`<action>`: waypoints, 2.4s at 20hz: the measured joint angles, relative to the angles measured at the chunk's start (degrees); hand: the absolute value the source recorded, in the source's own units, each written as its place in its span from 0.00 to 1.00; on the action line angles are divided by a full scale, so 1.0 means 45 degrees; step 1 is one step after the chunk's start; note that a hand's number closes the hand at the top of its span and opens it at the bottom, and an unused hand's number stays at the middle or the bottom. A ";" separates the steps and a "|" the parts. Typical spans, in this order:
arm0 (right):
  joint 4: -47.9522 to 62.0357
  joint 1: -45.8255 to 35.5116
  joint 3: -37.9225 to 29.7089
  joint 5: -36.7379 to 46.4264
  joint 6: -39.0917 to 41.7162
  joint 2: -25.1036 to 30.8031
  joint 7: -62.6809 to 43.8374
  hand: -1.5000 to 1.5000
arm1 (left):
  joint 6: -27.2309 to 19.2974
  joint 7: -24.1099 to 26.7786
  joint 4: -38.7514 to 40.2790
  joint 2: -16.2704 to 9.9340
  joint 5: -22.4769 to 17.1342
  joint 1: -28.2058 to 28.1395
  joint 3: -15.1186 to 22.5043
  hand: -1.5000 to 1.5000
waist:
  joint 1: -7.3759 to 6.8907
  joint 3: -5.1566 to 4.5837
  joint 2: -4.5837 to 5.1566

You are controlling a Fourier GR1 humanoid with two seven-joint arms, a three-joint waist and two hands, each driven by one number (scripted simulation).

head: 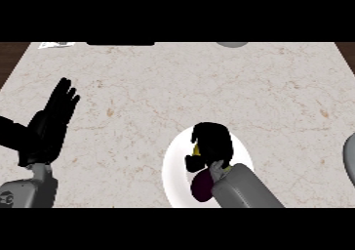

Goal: Pick the lemon from the plate and place it in the pan

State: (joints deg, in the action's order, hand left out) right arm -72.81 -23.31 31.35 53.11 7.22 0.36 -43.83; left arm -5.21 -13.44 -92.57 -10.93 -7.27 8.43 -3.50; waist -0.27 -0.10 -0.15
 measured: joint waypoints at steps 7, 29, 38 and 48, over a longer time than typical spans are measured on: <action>0.0146 0.0011 0.0434 -0.0153 -0.1082 0.0046 0.0262 1.00 | 0.0290 -0.0184 0.0459 -0.0108 -0.0033 0.0479 -0.0397 0.50 | 0.0039 -0.0023 -0.0033; -1.2691 0.4203 -0.1521 0.2667 0.2124 0.6431 -0.2398 1.00 | 0.0255 -0.0057 0.0160 0.0102 0.0104 -0.0074 -0.0533 0.50 | 0.0305 0.0004 -0.0060; -1.3589 0.4586 -0.5142 0.2363 0.2958 0.6476 -0.1525 1.00 | 0.0484 0.0063 0.0333 0.0074 0.0046 0.0124 -0.0658 0.50 | 0.0187 0.0018 0.0006; -1.1400 0.5956 -1.1550 -0.1062 0.1143 0.6905 0.2600 1.00 | 0.0311 -0.0074 0.0262 0.0231 0.0244 0.0211 -0.0597 0.50 | 0.0233 0.0035 0.0007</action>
State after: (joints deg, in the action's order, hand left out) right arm -124.11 3.49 -20.62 48.33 12.37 31.43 -32.13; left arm -3.81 -13.78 -91.39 -9.89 -6.18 9.37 -6.19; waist 0.78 0.06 -0.12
